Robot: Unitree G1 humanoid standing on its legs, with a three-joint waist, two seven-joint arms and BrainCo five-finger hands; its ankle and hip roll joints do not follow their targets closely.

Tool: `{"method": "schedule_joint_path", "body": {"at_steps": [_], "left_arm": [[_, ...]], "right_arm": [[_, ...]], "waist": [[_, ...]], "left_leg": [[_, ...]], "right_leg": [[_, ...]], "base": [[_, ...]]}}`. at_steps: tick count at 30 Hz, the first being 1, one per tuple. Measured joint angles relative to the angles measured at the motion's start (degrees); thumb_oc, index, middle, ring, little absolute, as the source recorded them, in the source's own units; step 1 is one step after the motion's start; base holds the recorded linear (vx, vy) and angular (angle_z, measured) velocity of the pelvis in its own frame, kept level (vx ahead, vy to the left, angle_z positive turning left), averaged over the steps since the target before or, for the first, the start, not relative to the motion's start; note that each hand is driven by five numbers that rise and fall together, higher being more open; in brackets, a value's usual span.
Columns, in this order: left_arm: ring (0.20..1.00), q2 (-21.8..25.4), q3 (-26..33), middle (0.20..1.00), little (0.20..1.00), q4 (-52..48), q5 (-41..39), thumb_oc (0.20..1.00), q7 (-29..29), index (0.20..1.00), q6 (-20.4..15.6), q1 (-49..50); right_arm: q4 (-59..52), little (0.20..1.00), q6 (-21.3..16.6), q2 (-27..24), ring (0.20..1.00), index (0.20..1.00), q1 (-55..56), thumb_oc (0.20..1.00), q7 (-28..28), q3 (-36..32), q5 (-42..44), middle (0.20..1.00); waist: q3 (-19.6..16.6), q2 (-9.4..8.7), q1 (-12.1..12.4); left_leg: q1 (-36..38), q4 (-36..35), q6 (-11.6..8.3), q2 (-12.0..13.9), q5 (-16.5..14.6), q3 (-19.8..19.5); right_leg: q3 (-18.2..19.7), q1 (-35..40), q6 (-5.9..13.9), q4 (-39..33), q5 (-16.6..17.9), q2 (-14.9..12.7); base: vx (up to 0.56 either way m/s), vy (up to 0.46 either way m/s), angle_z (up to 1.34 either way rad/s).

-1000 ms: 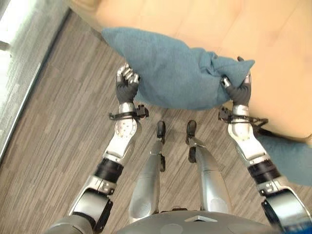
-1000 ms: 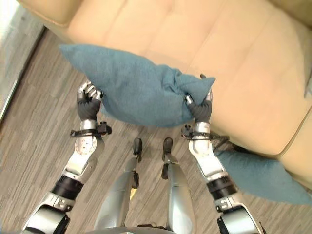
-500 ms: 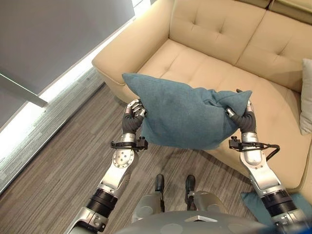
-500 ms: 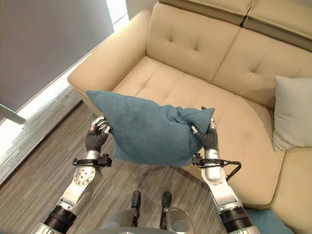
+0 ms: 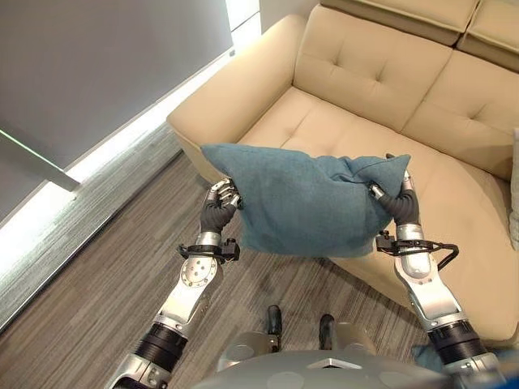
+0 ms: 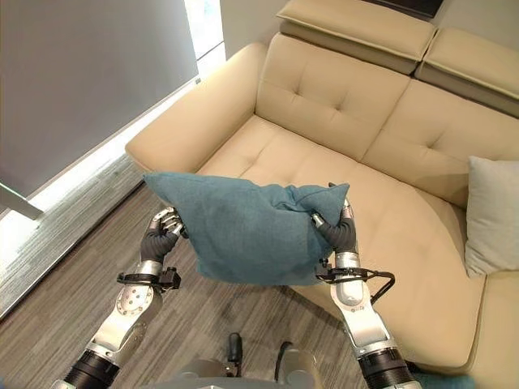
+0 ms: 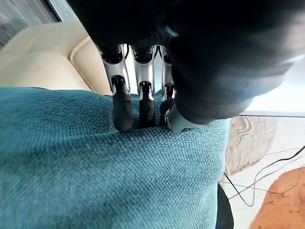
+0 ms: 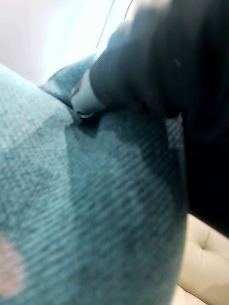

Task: Pick up all the scattered cushions and arrange them neatly on the sofa.

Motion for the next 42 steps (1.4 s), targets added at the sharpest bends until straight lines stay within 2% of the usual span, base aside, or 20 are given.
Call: {"method": "schedule_joint_path", "body": {"at_steps": [3,6,7,9,11,12,14,16,18,20,21,24,25,26,29,31,35,38,40,42], "left_arm": [[0.2,-0.2,0.5,0.2,0.2,0.0,0.0,0.2,-0.1,0.2,0.1,0.1],[0.2,-0.6,1.2,0.2,0.2,0.0,0.0,0.2,-0.3,0.2,0.1,0.3],[0.2,-0.9,1.1,0.2,0.2,0.0,0.0,0.2,-0.4,0.2,0.1,0.8],[0.2,-2.8,1.3,0.2,0.2,0.0,0.0,0.2,-0.5,0.2,0.1,1.0],[0.2,-3.9,1.2,0.2,0.2,0.0,0.0,0.2,-1.4,0.2,0.1,0.8],[0.2,-4.2,1.0,0.2,0.2,-0.1,0.0,0.2,-1.9,0.2,0.1,0.2],[0.2,-4.9,0.8,0.2,0.2,-0.1,0.0,0.2,-2.1,0.2,-0.1,-0.8],[0.2,-5.0,0.7,0.2,0.2,-0.1,0.0,0.2,-2.6,0.2,0.0,-1.2],[0.2,-4.8,0.5,0.2,0.2,-0.1,0.0,0.2,-2.6,0.2,0.3,-1.9],[0.2,-4.6,0.6,0.2,0.2,0.0,0.0,0.2,-2.5,0.2,0.3,-2.0],[0.2,-4.4,0.6,0.2,0.2,0.0,0.0,0.2,-2.5,0.2,0.3,-2.1],[0.2,-4.4,0.5,0.2,0.2,0.0,0.0,0.2,-2.3,0.2,0.4,-2.0],[0.2,-4.5,0.4,0.2,0.2,0.0,0.0,0.2,-2.3,0.2,0.4,-1.8],[0.2,-4.7,-0.3,0.2,0.2,0.0,0.0,0.2,-2.3,0.2,0.4,-1.7],[0.2,-2.6,-0.7,0.2,0.2,0.0,-0.1,0.2,-2.3,0.2,0.4,-2.0],[0.2,-1.5,0.7,0.2,0.2,-0.1,-0.1,0.2,-2.3,0.2,0.3,-2.3],[0.2,0.7,1.7,0.2,0.2,-0.1,-0.1,0.2,-2.3,0.2,0.3,-2.5],[0.2,1.0,2.9,0.2,0.2,-0.1,-0.2,0.2,-2.3,0.2,0.2,-2.1],[0.2,0.5,2.9,0.2,0.2,-0.1,-1.4,0.2,-2.5,0.2,0.3,-0.6],[0.2,-0.6,2.9,0.2,0.2,-0.1,-1.3,0.2,-2.5,0.2,0.3,1.0]], "right_arm": [[-0.1,0.2,0.0,-0.1,0.2,0.2,-0.1,0.2,0.2,-0.1,0.0,0.2],[0.1,0.2,0.0,-0.1,0.2,0.2,-0.1,0.2,0.2,-0.1,0.0,0.2],[0.6,0.2,0.0,-0.1,0.2,0.2,-0.2,0.2,0.3,0.0,0.0,0.2],[1.1,0.2,0.1,-0.7,0.2,0.2,0.4,0.2,0.2,-0.2,0.0,0.2],[0.9,0.2,0.3,-0.9,0.2,0.2,0.8,0.2,0.2,-1.6,0.0,0.2],[-0.2,0.2,0.2,-1.0,0.2,0.2,0.8,0.2,0.2,-2.9,0.0,0.2],[-2.3,0.2,0.0,-2.8,0.2,0.2,0.5,0.2,0.1,-4.0,0.0,0.2],[-2.4,0.2,0.0,-2.9,0.2,0.2,0.4,0.2,-0.2,-4.3,0.0,0.2],[-2.3,0.2,0.0,-2.5,0.2,0.2,-0.1,0.2,-0.3,-4.8,0.1,0.2],[-1.7,0.2,0.0,-2.2,0.2,0.2,-0.7,0.2,-0.4,-4.1,0.3,0.2],[-1.4,0.2,0.0,-2.2,0.2,0.2,-1.2,0.2,-0.4,-3.9,0.3,0.2],[-1.0,0.2,0.1,-2.4,0.2,0.2,-1.3,0.2,-0.6,-3.2,0.7,0.2],[-1.0,0.2,0.1,-2.7,0.2,0.2,-0.9,0.2,-0.6,-3.2,0.7,0.2],[-1.1,0.2,0.1,-2.6,0.2,0.2,-0.3,0.2,-0.5,-3.8,0.7,0.2],[-1.5,0.2,0.2,-0.5,0.2,0.2,-0.5,0.2,0.2,-3.9,1.3,0.2],[-1.5,0.2,0.2,0.2,0.2,0.2,-0.5,0.2,0.6,-2.4,1.3,0.2],[-1.5,0.2,0.3,1.4,0.2,0.2,-0.6,0.2,2.1,-1.4,1.8,0.2],[-1.4,0.2,0.4,1.8,0.2,0.2,-3.0,0.2,2.4,-0.4,1.8,0.2],[-1.3,0.2,0.4,1.8,0.2,0.2,-2.5,0.2,2.3,-0.6,1.8,0.2],[-1.2,0.2,0.6,1.0,0.2,0.2,-2.5,0.2,2.4,-0.9,1.7,0.2]], "waist": [[0.1,0.03,-0.3],[0.1,-0.2,-0.5],[0.1,-0.31,-0.2],[0.1,1.08,-0.7],[0.0,0.54,-1.2],[-0.3,0.61,-1.2],[0.2,-0.72,-1.3],[0.3,-1.33,-1.9],[1.2,-2.86,-1.8],[1.4,-3.12,-1.0],[1.5,-2.97,-0.6],[1.5,-1.96,0.5],[1.2,-0.63,0.3],[0.8,1.41,-0.1],[0.7,1.02,-0.1],[0.7,1.03,0.6],[0.9,0.46,1.8],[0.8,-0.44,2.2],[0.3,-1.9,1.9],[0.1,-1.41,1.8]], "left_leg": [[1.2,-1.8,-0.59,-0.2,0.1,0.3],[3.5,-2.1,-1.57,-0.7,-1.4,-0.1],[5.4,-2.0,-2.56,-0.8,-2.8,-0.3],[7.8,-2.1,-4.43,1.7,-3.9,-1.9],[9.3,1.0,-5.14,2.8,-3.8,-2.7],[7.8,5.1,-7.07,3.0,-5.1,-3.2],[-2.1,24.5,-11.32,3.0,-8.1,-3.2],[-5.9,27.1,-11.37,3.4,-8.9,-4.2],[-9.7,15.3,-10.51,4.8,-7.6,-5.6],[-12.1,7.4,-11.37,5.0,-2.3,-10.6],[-13.1,4.6,-11.33,5.1,-0.5,-13.2],[-16.7,5.6,-10.43,4.5,1.9,-18.1],[-14.9,6.4,-9.63,4.9,2.5,-17.4],[-11.5,3.1,-7.33,5.1,8.1,-16.5],[-7.1,0.6,-3.44,-0.3,7.4,-11.3],[-4.5,-0.8,-2.54,-1.9,7.1,-8.4],[-2.1,-1.1,-0.88,-1.7,4.8,-4.4],[-1.4,-2.1,-1.06,-0.9,4.4,-0.8],[-1.0,-2.1,-2.37,-0.4,3.5,-0.9],[-0.3,-2.2,-4.35,2.0,2.6,-1.7]], "right_leg": [[0.3,-0.6,-1.69,-15.5,1.8,2.7],[-4.2,0.4,-1.94,-29.5,11.7,3.5],[-7.1,3.1,-3.43,-31.6,17.8,2.9],[-8.0,6.7,-7.81,-33.1,16.8,5.5],[-8.8,12.8,-8.65,-37.8,16.4,7.0],[-9.0,13.6,-9.26,-37.7,15.3,7.1],[-8.8,13.8,-12.02,-37.7,14.7,6.6],[-8.6,14.4,-13.66,-37.7,13.0,6.8],[-8.4,15.7,-12.91,-37.7,12.1,7.1],[-6.0,17.5,-11.26,-37.7,10.3,7.9],[-5.2,17.8,-11.85,-37.8,9.8,8.3],[-2.1,20.0,-11.5,-37.6,9.3,8.6],[-0.7,21.4,-9.97,-37.6,8.3,8.8],[0.9,22.8,-7.32,-36.7,6.5,8.5],[3.8,22.3,-3.12,-32.2,3.3,1.5],[4.1,21.2,-0.91,-28.7,1.7,-1.1],[4.1,16.3,1.73,-20.2,0.5,-1.8],[1.2,11.9,2.33,-21.9,1.4,-3.0],[-0.9,14.4,-0.16,-32.1,10.0,-2.8],[-1.5,17.9,-1.83,-38.0,12.4,0.1]], "base": [[0.18,-0.028,0.01],[0.19,-0.102,0.11],[0.22,-0.111,0.07],[0.27,-0.169,0.19],[0.14,-0.136,0.26],[0.06,-0.101,0.2],[0.06,-0.056,-0.04],[0.15,-0.023,-0.06],[0.2,0.037,-0.11],[0.15,0.064,-0.48],[0.1,0.071,-0.77],[0.15,0.125,-0.72],[0.21,0.224,-0.69],[0.26,0.311,-0.58],[0.18,0.257,-0.46],[0.12,0.167,-0.68],[0.08,0.084,-0.6],[0.02,-0.054,-0.62],[0.19,-0.154,-0.1],[0.24,-0.15,0.06]]}}
